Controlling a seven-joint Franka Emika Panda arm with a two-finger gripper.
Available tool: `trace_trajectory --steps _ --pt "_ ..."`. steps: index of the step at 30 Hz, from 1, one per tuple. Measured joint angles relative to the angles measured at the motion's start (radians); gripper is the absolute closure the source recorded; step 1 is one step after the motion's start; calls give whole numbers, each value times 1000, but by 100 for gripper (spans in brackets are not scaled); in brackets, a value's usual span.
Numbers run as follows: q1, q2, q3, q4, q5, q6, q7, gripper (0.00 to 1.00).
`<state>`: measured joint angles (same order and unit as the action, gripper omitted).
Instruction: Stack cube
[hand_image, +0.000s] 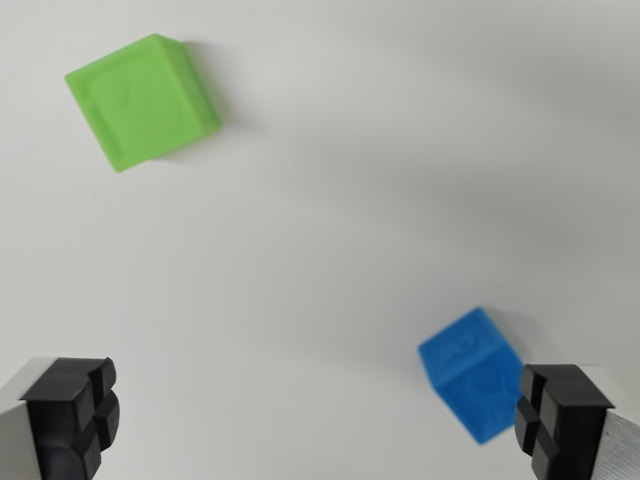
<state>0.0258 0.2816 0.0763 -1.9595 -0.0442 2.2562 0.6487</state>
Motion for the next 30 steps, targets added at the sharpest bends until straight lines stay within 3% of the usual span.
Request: trace_trajectory --steps 18,30 --pt "42 126 18 27 -17 88 -94 0" --pt "72 231 30 73 -37 141 -162 0"
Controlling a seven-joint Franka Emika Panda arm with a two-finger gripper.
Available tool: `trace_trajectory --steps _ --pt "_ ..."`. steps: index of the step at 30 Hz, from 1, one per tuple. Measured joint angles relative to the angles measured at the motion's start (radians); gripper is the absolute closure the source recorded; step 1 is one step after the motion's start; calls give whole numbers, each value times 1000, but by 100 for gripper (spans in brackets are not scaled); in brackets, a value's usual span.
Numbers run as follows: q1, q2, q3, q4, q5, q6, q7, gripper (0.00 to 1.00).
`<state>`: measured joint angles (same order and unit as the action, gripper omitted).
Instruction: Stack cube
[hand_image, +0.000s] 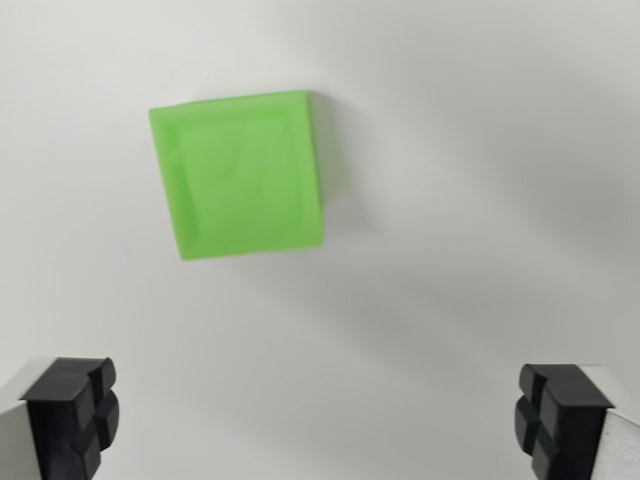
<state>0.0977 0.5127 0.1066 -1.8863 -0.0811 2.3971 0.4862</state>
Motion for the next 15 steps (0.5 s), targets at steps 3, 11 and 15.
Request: trace_trajectory --steps 3,11,15 --pt "7 24 2 12 -5 10 -16 0" --pt "28 102 9 58 -20 37 -63 0" --pt "38 143 13 85 -29 47 -88 0"
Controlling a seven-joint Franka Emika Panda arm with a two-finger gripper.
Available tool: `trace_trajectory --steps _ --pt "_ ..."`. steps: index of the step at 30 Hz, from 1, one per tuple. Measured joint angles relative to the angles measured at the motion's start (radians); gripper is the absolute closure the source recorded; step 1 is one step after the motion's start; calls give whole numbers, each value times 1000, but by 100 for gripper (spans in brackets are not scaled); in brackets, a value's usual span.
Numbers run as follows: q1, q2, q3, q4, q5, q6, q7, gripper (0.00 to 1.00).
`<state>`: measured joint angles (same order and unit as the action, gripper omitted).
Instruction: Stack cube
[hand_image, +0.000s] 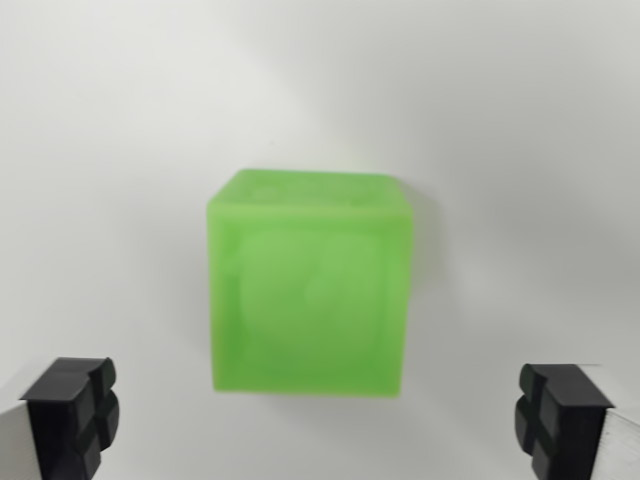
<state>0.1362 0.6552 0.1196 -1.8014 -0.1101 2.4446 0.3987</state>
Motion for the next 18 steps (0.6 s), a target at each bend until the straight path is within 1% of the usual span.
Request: trace_trajectory --steps 4,13,18 --pt "7 29 0 12 -2 16 -7 0" --pt "10 105 -9 32 -9 71 -7 0" --pt "15 131 -14 42 -11 87 -7 0"
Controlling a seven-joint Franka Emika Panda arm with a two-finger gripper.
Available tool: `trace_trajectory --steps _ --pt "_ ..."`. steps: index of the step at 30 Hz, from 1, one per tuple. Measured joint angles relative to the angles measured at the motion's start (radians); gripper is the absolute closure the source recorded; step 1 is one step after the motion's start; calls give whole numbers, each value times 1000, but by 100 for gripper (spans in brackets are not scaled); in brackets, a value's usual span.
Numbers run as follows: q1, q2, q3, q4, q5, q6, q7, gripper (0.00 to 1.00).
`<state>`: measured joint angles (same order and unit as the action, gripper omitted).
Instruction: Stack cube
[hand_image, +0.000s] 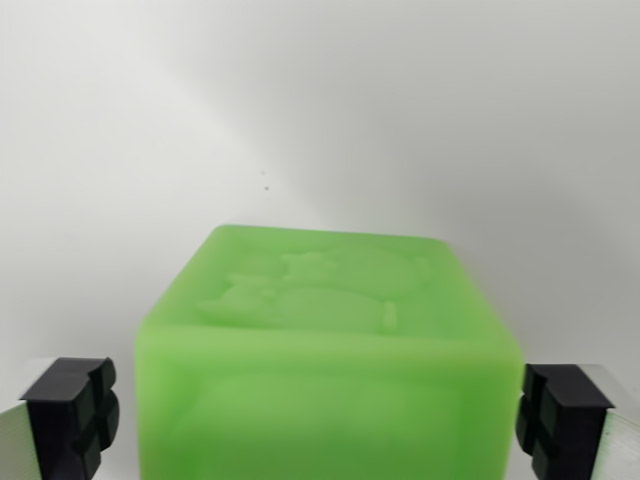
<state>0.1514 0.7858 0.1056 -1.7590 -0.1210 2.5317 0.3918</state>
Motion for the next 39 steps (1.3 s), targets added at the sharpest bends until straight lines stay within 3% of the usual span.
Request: trace_trajectory --steps 4,5,39 --pt "3 12 -3 4 0 7 0 0" --pt "3 13 -4 5 0 8 0 100" --pt "4 13 -4 6 0 9 0 100"
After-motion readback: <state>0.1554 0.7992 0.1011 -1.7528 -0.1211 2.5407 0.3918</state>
